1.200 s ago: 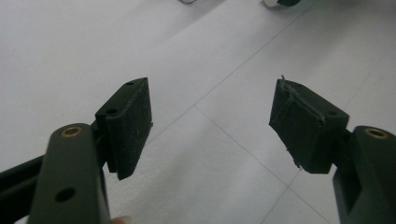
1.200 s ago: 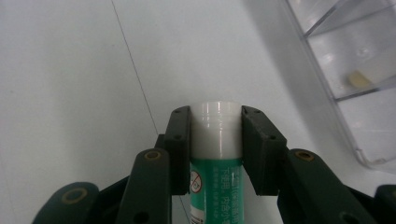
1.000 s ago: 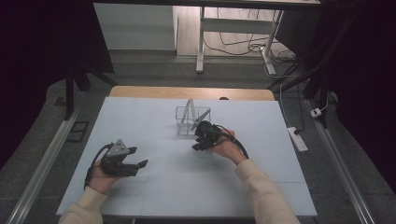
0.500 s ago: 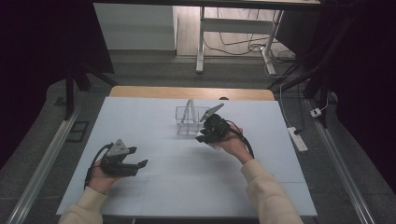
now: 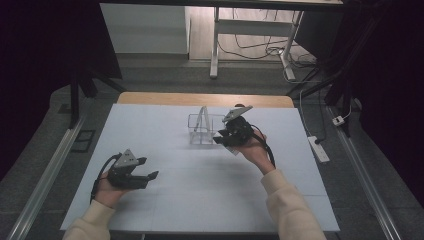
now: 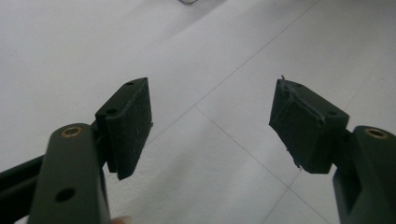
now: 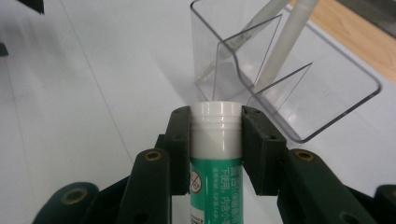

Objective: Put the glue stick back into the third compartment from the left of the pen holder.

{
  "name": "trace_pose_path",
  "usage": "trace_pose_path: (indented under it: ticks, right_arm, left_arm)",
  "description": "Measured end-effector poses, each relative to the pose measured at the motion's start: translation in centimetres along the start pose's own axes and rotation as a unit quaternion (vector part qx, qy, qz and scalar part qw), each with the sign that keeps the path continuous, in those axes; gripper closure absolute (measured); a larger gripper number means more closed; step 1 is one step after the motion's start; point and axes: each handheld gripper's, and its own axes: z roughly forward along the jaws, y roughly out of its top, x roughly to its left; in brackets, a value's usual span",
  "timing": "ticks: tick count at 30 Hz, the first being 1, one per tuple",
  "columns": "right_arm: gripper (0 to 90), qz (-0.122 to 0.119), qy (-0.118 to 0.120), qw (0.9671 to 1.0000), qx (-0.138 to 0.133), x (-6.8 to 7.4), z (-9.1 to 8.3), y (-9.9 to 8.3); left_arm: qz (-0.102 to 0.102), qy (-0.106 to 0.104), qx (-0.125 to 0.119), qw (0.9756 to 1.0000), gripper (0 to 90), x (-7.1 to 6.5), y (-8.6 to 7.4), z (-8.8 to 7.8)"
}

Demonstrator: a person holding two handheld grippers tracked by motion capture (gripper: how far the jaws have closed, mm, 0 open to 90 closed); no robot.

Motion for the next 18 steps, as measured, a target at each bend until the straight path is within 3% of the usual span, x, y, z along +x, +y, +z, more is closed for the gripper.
trace_pose_path:
  ticks: [18]
  right_arm:
    - [64.7, 0.013, -0.028, 0.9984, -0.048, -0.6, -1.4, 0.5]
  left_arm:
    - [0.0, 0.0, 0.001, 1.0, 29.7, 0.0, 0.0, 0.0]
